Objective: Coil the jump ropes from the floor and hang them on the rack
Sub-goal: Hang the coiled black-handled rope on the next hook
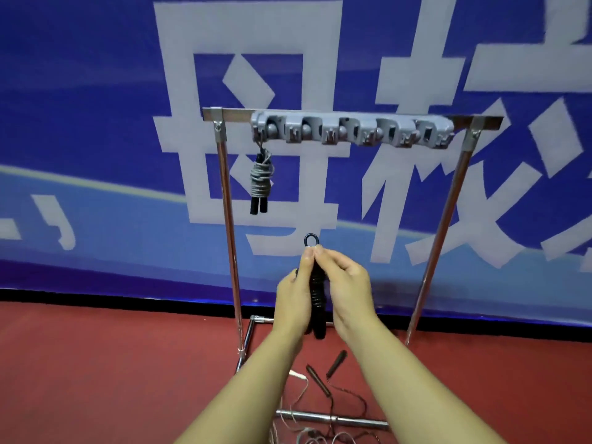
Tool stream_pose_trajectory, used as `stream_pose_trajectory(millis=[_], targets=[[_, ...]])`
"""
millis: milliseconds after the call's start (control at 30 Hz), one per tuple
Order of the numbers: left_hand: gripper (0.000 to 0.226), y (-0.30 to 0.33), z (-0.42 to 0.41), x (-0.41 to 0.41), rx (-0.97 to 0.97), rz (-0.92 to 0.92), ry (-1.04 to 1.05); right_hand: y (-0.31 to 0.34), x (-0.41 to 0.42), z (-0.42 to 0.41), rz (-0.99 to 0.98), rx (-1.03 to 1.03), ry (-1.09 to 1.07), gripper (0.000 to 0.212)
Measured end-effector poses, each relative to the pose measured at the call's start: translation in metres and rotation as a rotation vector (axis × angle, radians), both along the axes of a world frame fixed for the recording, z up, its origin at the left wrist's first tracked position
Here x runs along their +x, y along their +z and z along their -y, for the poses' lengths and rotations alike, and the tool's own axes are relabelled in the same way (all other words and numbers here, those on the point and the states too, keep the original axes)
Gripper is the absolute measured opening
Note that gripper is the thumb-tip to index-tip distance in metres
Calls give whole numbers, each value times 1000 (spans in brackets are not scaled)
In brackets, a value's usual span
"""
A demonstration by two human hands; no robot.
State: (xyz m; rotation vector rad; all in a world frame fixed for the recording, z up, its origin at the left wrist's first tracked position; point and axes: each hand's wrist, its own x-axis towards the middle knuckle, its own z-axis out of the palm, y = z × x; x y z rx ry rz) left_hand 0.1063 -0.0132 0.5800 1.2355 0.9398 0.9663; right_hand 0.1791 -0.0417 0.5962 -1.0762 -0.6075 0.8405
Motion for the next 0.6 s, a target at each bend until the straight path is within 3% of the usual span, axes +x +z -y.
stream_pose_trajectory(millis=[233,433,600], targets=[[71,101,-69,9,53,85,45,101,10,-67,187,65,43,20],[60,132,-129,29,2,219,23,138,21,-120,231,63,-15,11],[62,140,-162,38,-42,210,12,148,29,-150,248,43,-20,12]])
